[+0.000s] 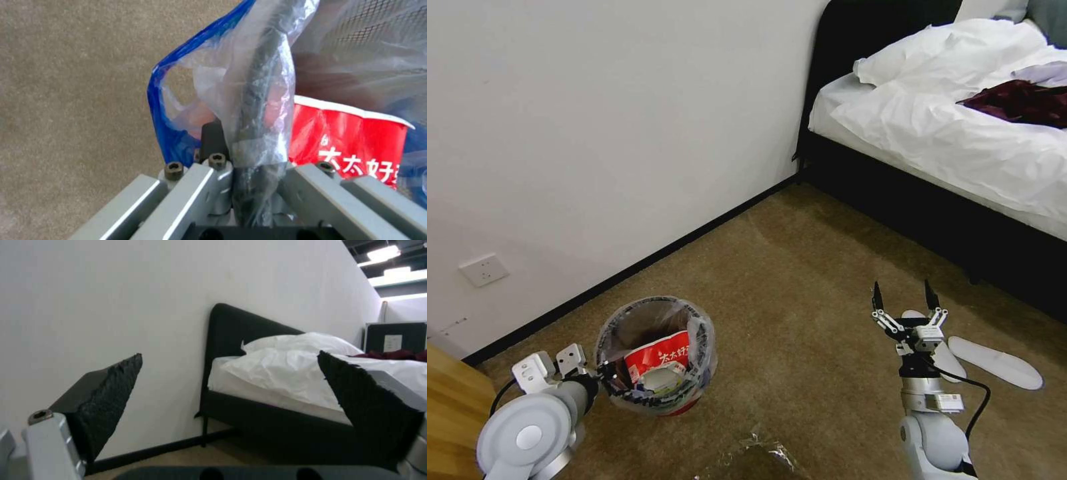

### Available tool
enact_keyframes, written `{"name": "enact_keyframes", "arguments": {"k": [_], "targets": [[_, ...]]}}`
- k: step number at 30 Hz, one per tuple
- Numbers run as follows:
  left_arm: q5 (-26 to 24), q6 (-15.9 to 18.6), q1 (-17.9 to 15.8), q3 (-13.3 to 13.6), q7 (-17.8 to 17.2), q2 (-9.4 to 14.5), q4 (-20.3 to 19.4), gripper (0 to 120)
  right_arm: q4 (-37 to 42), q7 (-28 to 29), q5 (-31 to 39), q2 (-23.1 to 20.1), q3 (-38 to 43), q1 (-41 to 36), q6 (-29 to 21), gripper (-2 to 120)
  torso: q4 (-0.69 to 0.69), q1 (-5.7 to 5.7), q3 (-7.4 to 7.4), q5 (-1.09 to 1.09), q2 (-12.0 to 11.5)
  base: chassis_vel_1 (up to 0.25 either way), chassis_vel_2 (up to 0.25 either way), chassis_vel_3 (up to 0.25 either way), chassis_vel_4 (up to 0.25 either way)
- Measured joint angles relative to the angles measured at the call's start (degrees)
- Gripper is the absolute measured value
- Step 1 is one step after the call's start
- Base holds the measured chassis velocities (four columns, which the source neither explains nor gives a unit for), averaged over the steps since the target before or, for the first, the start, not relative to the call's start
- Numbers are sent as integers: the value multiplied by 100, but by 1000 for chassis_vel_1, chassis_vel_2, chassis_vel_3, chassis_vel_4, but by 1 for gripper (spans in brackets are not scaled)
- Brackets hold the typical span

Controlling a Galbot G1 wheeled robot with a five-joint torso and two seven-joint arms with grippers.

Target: Pick up the trash bin and place the garbage on the floor into it.

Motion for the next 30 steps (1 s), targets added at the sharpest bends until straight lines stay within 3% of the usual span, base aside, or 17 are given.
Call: {"name": "enact_keyframes", "arguments": {"k": [30], "targets": [[-58,-7,60,-16,-11,-41,-108,1,165,-100,28,331,486,-370,322,100,1,0,0,0,-1,0,0,0,0]]}}
